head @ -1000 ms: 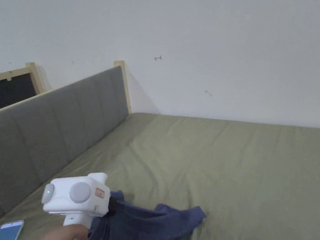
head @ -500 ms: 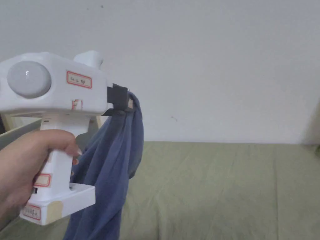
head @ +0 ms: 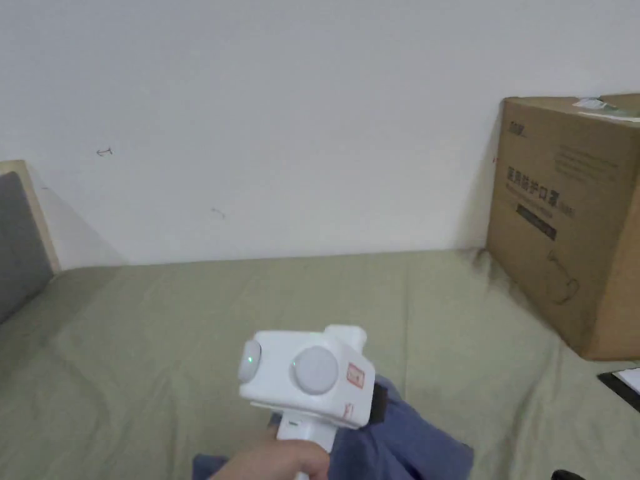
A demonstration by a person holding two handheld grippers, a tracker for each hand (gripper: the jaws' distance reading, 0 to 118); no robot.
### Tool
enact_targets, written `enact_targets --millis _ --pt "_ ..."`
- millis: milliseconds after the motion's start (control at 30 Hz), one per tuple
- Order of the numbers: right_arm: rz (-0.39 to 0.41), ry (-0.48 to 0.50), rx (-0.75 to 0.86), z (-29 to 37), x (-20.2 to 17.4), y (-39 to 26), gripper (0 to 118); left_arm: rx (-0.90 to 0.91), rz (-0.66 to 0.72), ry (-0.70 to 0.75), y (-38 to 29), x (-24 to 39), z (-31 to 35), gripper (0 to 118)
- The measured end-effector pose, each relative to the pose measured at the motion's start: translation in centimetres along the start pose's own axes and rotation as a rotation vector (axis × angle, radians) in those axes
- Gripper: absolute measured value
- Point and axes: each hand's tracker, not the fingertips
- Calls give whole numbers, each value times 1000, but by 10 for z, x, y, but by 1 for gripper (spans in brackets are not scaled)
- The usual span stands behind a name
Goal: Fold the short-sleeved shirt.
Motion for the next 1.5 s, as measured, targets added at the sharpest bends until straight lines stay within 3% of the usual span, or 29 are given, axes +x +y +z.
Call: enact_targets --millis 133,267,300,333,367,400,433,633,667,700,733,767,800,1067,1200,1300,1400,1500 --pt "-15 -10 -23 -7 7 -12 0 -198 136 85 -45 -27 -84 0" --pt "4 -26 -40 -11 8 -17 0 -168 263 73 -50 -50 -72 2" --pt "6 -26 -43 -11 8 -18 0 -126 242 64 -45 -55 -55 12" --pt "7 -25 -44 -11 8 -17 0 -71 213 43 -40 -56 -39 40" --pt "5 -24 -43 -11 7 -16 0 -3 175 3 -33 -57 -18 91" --pt "2 -24 -39 -10 5 -14 0 80 157 -61 -31 -58 12 116" --pt "-2 -20 -34 -9 4 -11 0 190 150 -87 -31 -61 39 116" --pt "26 6 35 10 -12 5 0 580 51 141 -83 -55 177 115" --pt "37 12 51 13 -16 6 0 681 58 211 -102 -52 194 114" --pt "51 16 71 16 -21 6 0 787 55 280 -128 -47 207 104" --pt "61 15 88 18 -25 4 0 841 45 325 -144 -44 214 75" --pt "72 15 107 21 -29 2 0 864 26 390 -162 -40 217 9" --pt "86 13 136 24 -34 -1 0 849 16 451 -177 -37 215 0" --pt "189 -14 226 45 -65 -18 0 775 82 447 -241 -36 204 0" --pt "187 3 217 47 -71 -11 0 796 108 461 -229 -41 213 0" --pt "181 17 206 47 -73 -2 0 777 87 446 -180 -58 233 0" --pt "179 29 199 42 -74 7 0 514 134 364 -100 -95 226 0" --pt "169 69 156 31 -71 11 0 170 219 147 -38 -147 174 0"
